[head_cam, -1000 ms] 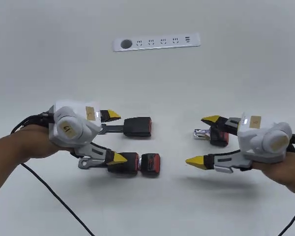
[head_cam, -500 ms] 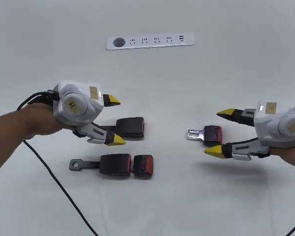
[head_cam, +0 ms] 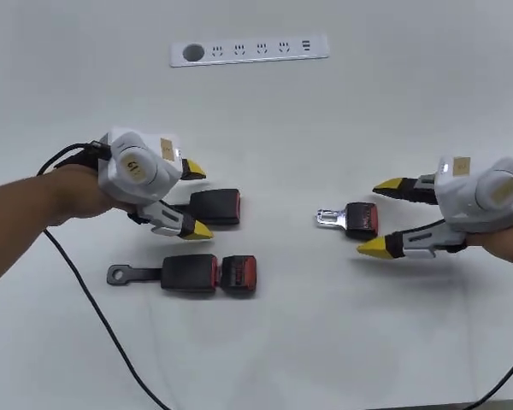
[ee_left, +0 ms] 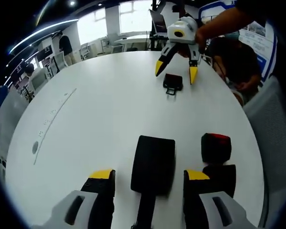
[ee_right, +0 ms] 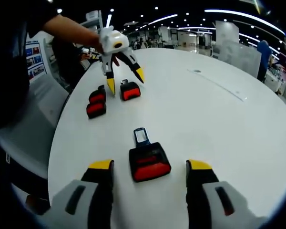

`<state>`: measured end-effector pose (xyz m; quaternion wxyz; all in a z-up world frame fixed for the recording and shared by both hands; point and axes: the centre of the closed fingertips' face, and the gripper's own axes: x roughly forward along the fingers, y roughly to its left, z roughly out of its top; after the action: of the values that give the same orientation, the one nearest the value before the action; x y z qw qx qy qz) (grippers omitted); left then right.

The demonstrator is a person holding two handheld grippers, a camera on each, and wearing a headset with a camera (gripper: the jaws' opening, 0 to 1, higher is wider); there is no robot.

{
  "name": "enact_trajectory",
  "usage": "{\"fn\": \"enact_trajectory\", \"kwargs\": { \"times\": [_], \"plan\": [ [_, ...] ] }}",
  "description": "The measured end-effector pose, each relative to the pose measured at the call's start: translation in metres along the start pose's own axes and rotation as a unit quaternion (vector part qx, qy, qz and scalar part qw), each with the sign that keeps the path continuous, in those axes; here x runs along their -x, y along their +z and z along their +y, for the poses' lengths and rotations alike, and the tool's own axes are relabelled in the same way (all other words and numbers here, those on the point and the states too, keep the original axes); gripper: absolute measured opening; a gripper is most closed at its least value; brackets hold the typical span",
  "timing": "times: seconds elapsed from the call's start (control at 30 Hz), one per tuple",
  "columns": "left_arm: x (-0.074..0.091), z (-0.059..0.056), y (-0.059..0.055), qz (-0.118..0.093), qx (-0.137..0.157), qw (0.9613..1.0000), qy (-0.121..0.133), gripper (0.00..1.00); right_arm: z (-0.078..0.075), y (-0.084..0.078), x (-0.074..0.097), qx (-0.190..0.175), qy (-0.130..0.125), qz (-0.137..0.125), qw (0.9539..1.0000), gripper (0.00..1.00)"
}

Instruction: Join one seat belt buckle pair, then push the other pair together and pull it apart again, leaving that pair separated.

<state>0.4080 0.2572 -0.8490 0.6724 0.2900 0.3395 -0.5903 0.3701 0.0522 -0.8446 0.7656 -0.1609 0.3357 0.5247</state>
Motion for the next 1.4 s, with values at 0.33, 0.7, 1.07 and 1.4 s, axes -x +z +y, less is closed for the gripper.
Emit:
{"fn": "enact_trajectory", "kwargs": {
  "times": [0.33, 0.7, 1.07, 1.4],
  "plan": [
    [-0.0060, -0.0033, -0.0017, -0.007, -0.004, 0.9999, -0.014, 0.51, 0.0009, -0.0034, -0.0070, 0.019, 0.019, 0.013, 0.9996, 0.53],
    [-0.0045, -0.0063, -0.0039, -0.011, -0.035, 0.9988, -0.032, 0.41, 0.0020, -0.0066, -0.0068, 0.050, 0.035, 0.021, 0.9979, 0.39],
    [-0.0040, -0.0045, -0.0039, -0.022, -0.060, 0.9967, -0.049, 0.34, 0.0003, -0.0084, -0.0043, 0.064, 0.054, -0.004, 0.9965, 0.37],
    [-0.0043, -0.0054, -0.0042, -0.011, -0.075, 0.9954, -0.058, 0.34, 0.0015, -0.0064, -0.0050, 0.063, 0.053, -0.021, 0.9964, 0.37]
  ]
}}
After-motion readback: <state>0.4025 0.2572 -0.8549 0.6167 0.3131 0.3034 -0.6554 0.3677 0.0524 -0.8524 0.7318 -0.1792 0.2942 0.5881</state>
